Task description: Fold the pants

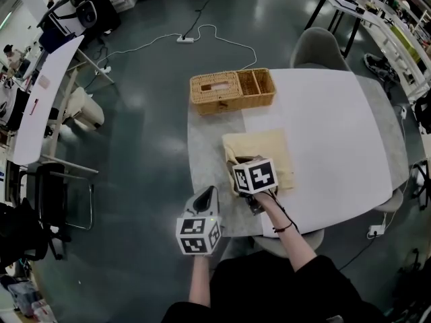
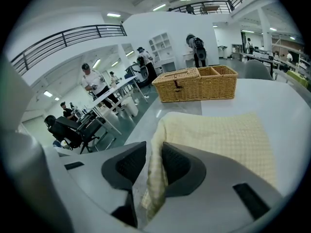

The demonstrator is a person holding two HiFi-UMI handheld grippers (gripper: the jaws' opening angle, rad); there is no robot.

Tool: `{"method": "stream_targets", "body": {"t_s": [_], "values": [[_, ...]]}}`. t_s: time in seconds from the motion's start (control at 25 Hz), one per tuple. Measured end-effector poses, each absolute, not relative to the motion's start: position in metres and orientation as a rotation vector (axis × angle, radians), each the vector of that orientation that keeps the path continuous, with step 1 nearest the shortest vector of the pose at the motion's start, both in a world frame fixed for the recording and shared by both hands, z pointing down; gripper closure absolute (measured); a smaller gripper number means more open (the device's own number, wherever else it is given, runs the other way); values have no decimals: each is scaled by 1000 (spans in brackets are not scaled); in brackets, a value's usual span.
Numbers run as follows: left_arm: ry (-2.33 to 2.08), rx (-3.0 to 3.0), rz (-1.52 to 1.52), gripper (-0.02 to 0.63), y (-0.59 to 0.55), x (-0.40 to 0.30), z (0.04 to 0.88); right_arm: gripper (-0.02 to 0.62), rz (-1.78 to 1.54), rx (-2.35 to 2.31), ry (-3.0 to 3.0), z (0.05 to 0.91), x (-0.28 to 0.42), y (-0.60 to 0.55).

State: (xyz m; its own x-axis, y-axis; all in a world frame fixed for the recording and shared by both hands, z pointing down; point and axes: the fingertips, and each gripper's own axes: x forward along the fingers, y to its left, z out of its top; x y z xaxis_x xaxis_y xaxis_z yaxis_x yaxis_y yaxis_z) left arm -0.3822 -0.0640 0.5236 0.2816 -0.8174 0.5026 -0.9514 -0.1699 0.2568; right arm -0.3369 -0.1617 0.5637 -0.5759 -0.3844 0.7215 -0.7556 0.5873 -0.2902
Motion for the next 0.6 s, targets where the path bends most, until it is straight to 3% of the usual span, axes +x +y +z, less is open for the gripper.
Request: {"method": "stream_targets", "body": {"t_s": [0.6], "values": [[-1670,1975,336,598,-53,-375,514,396,522,854,-2386,532,-347,-141]]}}
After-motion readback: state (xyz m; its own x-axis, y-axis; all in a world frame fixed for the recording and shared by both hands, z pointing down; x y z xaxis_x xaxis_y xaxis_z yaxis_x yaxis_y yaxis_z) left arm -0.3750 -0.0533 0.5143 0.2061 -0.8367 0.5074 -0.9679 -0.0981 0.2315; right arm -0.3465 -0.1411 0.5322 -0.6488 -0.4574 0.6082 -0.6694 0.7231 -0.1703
